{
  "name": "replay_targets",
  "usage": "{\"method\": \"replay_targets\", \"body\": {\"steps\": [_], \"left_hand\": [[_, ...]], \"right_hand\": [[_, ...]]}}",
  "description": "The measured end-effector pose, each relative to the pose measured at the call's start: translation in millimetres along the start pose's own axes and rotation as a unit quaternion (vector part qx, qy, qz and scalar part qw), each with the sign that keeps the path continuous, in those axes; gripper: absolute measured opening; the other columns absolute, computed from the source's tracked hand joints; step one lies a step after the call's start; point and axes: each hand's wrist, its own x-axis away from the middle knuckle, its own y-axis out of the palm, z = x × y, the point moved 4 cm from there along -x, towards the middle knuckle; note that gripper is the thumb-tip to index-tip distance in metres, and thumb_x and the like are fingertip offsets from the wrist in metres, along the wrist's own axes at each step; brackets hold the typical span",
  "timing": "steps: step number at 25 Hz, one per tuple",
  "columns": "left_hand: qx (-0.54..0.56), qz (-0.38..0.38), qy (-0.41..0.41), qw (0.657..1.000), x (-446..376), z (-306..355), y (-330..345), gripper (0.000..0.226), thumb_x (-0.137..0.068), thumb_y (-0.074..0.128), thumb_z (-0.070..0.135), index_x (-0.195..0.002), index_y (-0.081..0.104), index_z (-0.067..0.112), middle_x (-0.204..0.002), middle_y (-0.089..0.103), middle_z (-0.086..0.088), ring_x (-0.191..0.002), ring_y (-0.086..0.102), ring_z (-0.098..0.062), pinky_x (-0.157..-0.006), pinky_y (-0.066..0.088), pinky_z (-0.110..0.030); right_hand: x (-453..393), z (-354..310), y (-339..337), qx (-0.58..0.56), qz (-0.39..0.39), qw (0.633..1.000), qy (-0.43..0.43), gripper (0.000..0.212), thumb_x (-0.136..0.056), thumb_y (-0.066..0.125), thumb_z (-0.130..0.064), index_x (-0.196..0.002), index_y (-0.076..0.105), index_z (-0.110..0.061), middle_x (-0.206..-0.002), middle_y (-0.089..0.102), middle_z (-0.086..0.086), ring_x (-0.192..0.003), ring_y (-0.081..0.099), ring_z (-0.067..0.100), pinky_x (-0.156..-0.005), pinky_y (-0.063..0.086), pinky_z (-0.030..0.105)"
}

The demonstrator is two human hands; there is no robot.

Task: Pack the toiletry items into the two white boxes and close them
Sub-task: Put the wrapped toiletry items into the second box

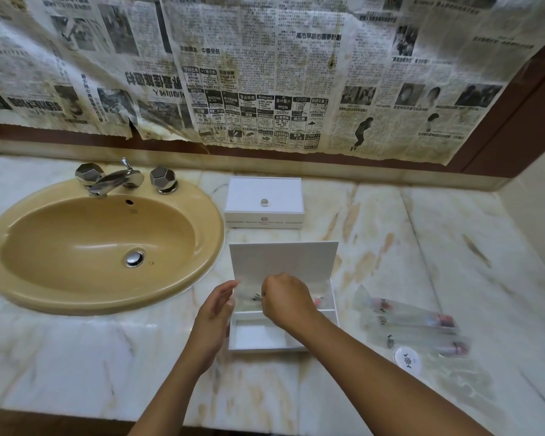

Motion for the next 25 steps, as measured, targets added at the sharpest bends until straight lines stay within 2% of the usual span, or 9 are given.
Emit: {"method": "replay_targets", "body": {"steps": [4,7,9,12,15,17,20,23,25], "left_hand": [[0.011,0.001,0.000,1.000,2,3,2,0.032,-0.106,0.047,0.015,-0.122,0.063,0.037,-0.123,0.063,0.020,-0.103,0.063,0.012,-0.090,0.057,-0.044],[0.003,-0.002,-0.001,1.000,1,2,1,0.033,-0.106,0.048,0.017,-0.122,0.063,0.041,-0.125,0.060,0.024,-0.110,0.058,0.013,-0.094,0.055,-0.047],[-0.004,-0.002,0.002,1.000,0,1,1,0.033,-0.106,0.048,0.017,-0.122,0.061,0.043,-0.124,0.057,0.028,-0.113,0.052,0.014,-0.094,0.054,-0.045],[0.003,-0.002,0.007,1.000,-2,-1,-1,0.034,-0.106,0.048,0.016,-0.122,0.062,0.042,-0.126,0.057,0.028,-0.117,0.050,0.013,-0.096,0.054,-0.048],[0.010,-0.009,0.011,1.000,-5,-5,-2,0.032,-0.105,0.051,0.020,-0.123,0.063,0.044,-0.133,0.061,0.016,-0.124,0.055,-0.001,-0.097,0.054,-0.056],[0.005,-0.012,0.019,1.000,-5,-6,-1,0.030,-0.104,0.053,0.026,-0.123,0.063,0.047,-0.135,0.062,0.011,-0.127,0.058,-0.010,-0.097,0.054,-0.058],[-0.005,-0.003,0.019,1.000,-4,-5,-2,0.036,-0.106,0.051,0.021,-0.116,0.064,0.053,-0.130,0.059,0.024,-0.119,0.053,0.015,-0.097,0.054,-0.046],[-0.008,-0.003,0.020,1.000,-4,-6,-1,0.045,-0.106,0.047,0.012,-0.116,0.064,0.053,-0.131,0.057,0.022,-0.118,0.051,0.017,-0.099,0.049,-0.034],[-0.004,-0.002,0.020,1.000,-3,-5,0,0.042,-0.106,0.047,0.011,-0.119,0.063,0.048,-0.134,0.056,0.016,-0.117,0.049,0.020,-0.102,0.045,-0.029]], "right_hand": [[-7,15,13,-0.080,-0.061,0.993,0.061,0.017,-0.085,0.056,-0.014,-0.073,0.067,-0.007,-0.074,0.063,0.009,-0.071,0.060,0.027,-0.066,0.051,0.029],[-4,16,8,-0.114,-0.107,0.986,0.064,0.040,-0.093,0.053,-0.032,-0.060,0.049,-0.011,-0.061,0.049,0.004,-0.058,0.049,0.021,-0.055,0.038,0.026],[2,10,0,-0.078,-0.107,0.990,0.039,0.043,-0.096,0.045,-0.043,-0.070,0.052,-0.009,-0.071,0.054,0.006,-0.064,0.049,0.020,-0.061,0.040,0.029],[8,-4,-3,-0.045,-0.062,0.997,-0.023,0.044,-0.097,0.039,-0.047,-0.088,0.061,-0.009,-0.092,0.058,0.008,-0.085,0.055,0.024,-0.078,0.045,0.034],[12,-11,12,-0.025,-0.101,0.992,-0.075,0.056,-0.097,0.026,-0.055,-0.100,0.062,-0.012,-0.108,0.056,0.011,-0.103,0.048,0.027,-0.083,0.041,0.040],[14,-10,17,-0.011,-0.105,0.991,-0.079,0.060,-0.096,0.022,-0.058,-0.105,0.061,-0.012,-0.114,0.056,0.011,-0.109,0.046,0.027,-0.086,0.041,0.042],[16,-12,14,-0.008,-0.045,0.996,-0.079,0.062,-0.097,0.022,-0.058,-0.102,0.062,-0.011,-0.110,0.055,0.010,-0.106,0.045,0.026,-0.086,0.041,0.042],[20,-14,23,-0.016,-0.085,0.993,-0.081,0.063,-0.095,0.021,-0.060,-0.106,0.061,-0.012,-0.114,0.058,0.011,-0.109,0.046,0.027,-0.088,0.039,0.044],[22,-12,30,-0.012,-0.109,0.991,-0.078,0.063,-0.095,0.021,-0.061,-0.109,0.060,-0.013,-0.116,0.060,0.012,-0.111,0.047,0.027,-0.089,0.038,0.044]]}}
